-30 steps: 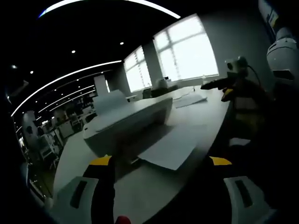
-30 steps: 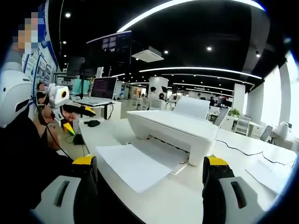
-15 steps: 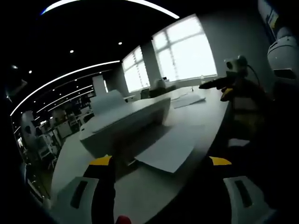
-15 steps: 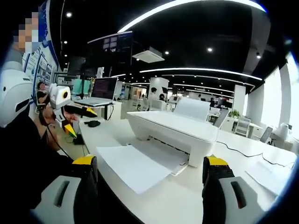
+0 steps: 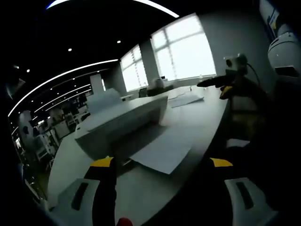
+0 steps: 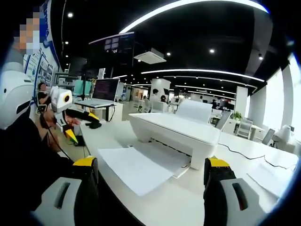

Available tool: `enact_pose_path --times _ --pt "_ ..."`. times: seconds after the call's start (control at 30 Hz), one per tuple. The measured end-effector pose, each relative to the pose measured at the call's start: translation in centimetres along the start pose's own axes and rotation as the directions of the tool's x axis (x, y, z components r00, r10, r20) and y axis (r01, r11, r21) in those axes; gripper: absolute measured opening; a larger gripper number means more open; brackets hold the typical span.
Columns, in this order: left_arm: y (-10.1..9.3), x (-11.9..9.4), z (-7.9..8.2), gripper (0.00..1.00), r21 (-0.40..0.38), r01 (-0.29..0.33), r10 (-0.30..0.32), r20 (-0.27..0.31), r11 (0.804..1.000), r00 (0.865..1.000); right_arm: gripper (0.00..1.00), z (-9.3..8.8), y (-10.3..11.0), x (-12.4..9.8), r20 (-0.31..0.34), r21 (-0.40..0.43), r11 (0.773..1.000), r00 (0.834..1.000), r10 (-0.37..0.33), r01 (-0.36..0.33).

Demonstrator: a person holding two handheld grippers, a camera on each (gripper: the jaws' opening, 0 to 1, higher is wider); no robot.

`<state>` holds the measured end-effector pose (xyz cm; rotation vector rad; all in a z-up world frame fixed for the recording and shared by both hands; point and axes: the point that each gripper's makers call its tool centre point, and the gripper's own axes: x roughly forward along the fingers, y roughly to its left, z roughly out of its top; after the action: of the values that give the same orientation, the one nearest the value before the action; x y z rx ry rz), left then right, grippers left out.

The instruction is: Remove the paper from the printer output slot and place it on top of the printer

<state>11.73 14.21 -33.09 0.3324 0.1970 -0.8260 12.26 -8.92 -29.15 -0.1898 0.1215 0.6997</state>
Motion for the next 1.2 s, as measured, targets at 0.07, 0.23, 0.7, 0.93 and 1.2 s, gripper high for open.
enact_pose_path --times 0.07,0.23,0.7,0.93,1.2 --pt "-0.2 0.1 -0.1 0.82 -0.003 0.005 -0.005 -0.003 1.0 1.0 0.88 -0.1 0.0 0.0 -0.001 0.001 1.0 1.0 -0.001 0.001" --pt "-0.9 0.5 -0.1 0.82 0.002 0.023 -0.023 -0.005 1.0 1.0 0.88 -0.3 0.0 0.1 -0.006 0.002 1.0 1.0 0.0 0.0" --pt "-1.4 1.2 -0.5 0.81 0.003 0.041 -0.041 -0.017 0.999 0.999 0.88 -0.3 0.0 0.1 -0.006 -0.004 1.0 1.0 0.001 -0.001" --pt "-1.8 1.2 -0.1 0.81 0.013 0.049 -0.048 -0.013 0.999 0.999 0.88 -0.2 0.1 0.1 -0.005 -0.008 1.0 1.0 0.001 -0.001" --pt "-2.0 1.5 0.0 0.81 0.021 0.053 -0.052 -0.015 0.998 0.999 0.88 0.0 0.1 0.1 -0.001 -0.012 1.0 1.0 0.001 -0.001"
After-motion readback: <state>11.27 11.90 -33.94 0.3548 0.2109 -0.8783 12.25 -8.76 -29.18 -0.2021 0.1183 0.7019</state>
